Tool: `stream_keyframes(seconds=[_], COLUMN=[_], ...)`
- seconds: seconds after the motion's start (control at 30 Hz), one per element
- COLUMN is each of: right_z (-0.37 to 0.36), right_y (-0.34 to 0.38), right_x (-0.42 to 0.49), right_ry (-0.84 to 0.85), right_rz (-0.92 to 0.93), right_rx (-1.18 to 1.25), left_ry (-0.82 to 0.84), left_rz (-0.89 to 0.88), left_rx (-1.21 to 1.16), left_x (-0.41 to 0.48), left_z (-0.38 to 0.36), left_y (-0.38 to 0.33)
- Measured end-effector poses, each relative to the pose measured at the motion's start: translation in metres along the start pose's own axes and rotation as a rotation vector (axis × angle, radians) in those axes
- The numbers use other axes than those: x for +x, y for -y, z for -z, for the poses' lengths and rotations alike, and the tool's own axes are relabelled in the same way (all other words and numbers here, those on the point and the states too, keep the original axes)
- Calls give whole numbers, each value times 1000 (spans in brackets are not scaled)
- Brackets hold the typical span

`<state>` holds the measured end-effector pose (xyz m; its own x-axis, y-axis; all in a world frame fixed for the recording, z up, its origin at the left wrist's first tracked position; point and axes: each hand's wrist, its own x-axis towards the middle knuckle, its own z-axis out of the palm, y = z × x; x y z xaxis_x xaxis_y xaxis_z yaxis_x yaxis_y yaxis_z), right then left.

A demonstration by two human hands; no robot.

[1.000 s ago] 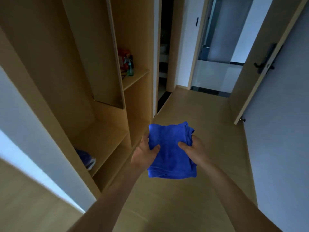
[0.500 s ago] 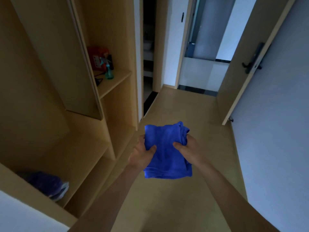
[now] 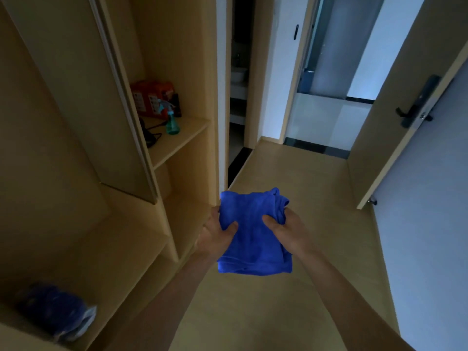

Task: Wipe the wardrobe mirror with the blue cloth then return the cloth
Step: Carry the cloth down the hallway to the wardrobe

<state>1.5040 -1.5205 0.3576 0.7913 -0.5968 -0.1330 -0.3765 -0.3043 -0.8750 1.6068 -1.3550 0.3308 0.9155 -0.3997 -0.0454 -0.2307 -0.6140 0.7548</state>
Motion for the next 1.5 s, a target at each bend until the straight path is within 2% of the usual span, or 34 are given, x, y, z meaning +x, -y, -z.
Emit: stream_keyframes(seconds=[0.23, 0.63, 0.97, 1.5], right_z=[-1, -2, -76, -195], right_y=[11, 52, 98, 182], right_x=[81, 185, 219, 296], right_ry=[147, 369, 529, 666], right_rz=[85, 198, 245, 360], right_rx=[-31, -97, -142, -176], left_ry=[-44, -349, -519, -606], left_rz=[167, 298, 382, 400], left_rx=[-201, -261, -330, -345], left_x=[51, 96, 125, 196], left_z=[-4, -8, 36, 131], left_y=[-19, -49, -1, 63])
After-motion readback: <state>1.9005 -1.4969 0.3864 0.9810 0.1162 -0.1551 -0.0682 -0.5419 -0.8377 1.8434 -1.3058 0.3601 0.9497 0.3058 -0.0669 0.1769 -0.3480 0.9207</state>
